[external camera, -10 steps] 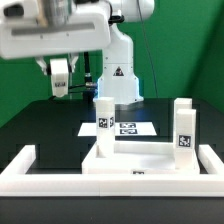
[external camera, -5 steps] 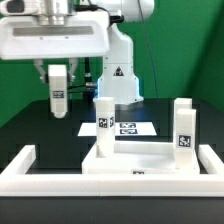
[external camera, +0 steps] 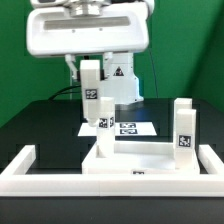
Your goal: Assemble desk
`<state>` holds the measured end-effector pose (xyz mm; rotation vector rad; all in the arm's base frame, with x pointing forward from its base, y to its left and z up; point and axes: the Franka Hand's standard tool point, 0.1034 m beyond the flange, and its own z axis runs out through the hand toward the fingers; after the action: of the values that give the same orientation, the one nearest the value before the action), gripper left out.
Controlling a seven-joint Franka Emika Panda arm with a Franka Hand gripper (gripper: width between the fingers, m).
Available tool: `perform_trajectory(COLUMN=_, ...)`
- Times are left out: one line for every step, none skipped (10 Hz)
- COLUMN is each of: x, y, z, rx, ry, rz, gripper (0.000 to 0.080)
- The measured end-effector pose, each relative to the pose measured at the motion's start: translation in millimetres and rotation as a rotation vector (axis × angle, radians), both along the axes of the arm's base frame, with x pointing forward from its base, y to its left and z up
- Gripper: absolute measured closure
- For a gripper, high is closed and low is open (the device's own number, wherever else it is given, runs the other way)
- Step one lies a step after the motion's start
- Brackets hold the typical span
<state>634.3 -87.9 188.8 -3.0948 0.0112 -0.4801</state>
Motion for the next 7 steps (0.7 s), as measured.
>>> perform_trajectory(x=0.7, y=-7.7, z=0.1, rx=-0.036, ry=-0.056, rz=0.007, gripper=0.0509)
perform_trajectory(x=-0.4, y=-15.0, z=-1.0, rx=-0.078, ry=-0.122, rz=0.005, gripper=0.0509)
perform_trajectory(x=-3.1, y=-15.2, z=-4.1, rx=-0.083, ry=-0.124, rz=0.005, gripper=0.0509)
perform_trajectory(x=-5.2, y=-18.2, z=-3.9, rx=-0.086, ry=-0.126, rz=0.011, gripper=0.0509)
perform_trajectory(x=-17.4, y=-30.2, z=-5.6, rx=-0.068, ry=-0.132, rz=-0.018, gripper=0.0509)
perform_trajectory(x=-19.7, y=-31.9, z=-6.1, rx=-0.056, ry=-0.158, rz=-0.059, gripper=0.0509)
perform_trajectory(x=-15.6, y=-21.0, z=-10.8, rx=-0.069, ry=-0.197, rz=-0.063, gripper=0.0509)
